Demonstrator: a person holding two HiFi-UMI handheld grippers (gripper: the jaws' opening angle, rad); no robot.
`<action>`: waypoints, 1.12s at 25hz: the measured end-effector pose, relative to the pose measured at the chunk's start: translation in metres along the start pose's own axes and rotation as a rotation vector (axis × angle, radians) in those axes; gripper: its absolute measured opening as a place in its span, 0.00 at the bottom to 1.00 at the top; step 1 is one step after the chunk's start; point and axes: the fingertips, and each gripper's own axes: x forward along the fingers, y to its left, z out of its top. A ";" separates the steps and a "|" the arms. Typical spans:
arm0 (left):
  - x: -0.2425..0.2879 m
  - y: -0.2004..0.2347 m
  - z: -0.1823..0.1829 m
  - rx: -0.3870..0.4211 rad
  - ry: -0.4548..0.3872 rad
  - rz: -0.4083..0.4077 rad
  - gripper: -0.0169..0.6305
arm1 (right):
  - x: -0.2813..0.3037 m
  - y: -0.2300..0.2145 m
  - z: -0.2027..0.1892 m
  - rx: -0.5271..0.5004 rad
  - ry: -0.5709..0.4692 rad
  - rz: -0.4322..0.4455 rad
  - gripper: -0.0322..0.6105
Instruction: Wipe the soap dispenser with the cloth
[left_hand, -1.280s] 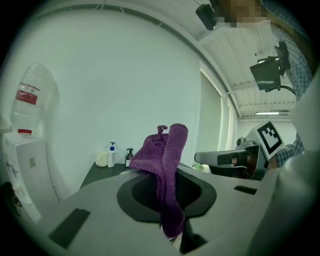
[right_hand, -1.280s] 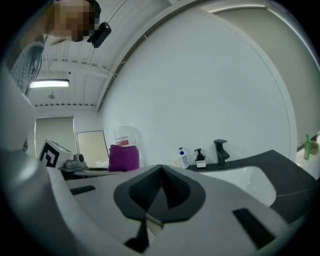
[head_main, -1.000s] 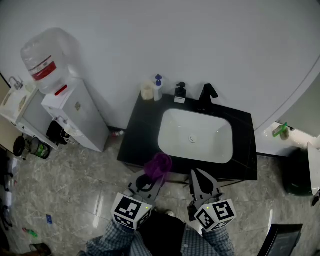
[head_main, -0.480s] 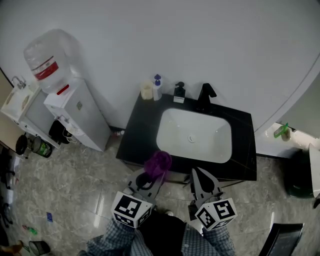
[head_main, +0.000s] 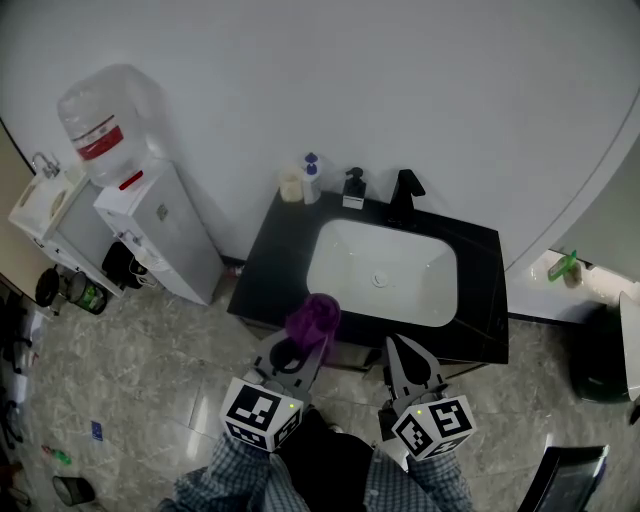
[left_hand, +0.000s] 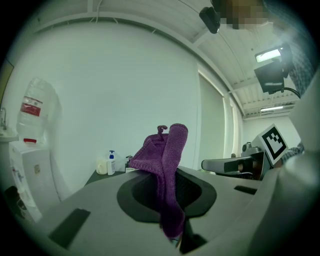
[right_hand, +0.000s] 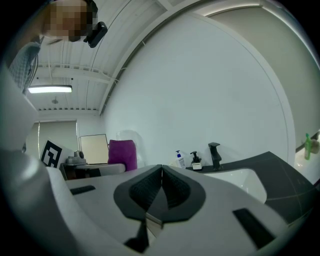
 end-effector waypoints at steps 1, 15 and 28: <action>0.000 0.000 0.001 0.002 -0.001 0.003 0.11 | -0.001 -0.001 0.000 0.001 -0.002 0.000 0.08; 0.053 0.028 -0.006 0.003 0.015 -0.017 0.11 | 0.034 -0.040 0.000 0.013 -0.002 -0.052 0.08; 0.167 0.135 -0.003 -0.025 0.078 -0.053 0.11 | 0.168 -0.108 0.011 0.031 0.060 -0.111 0.08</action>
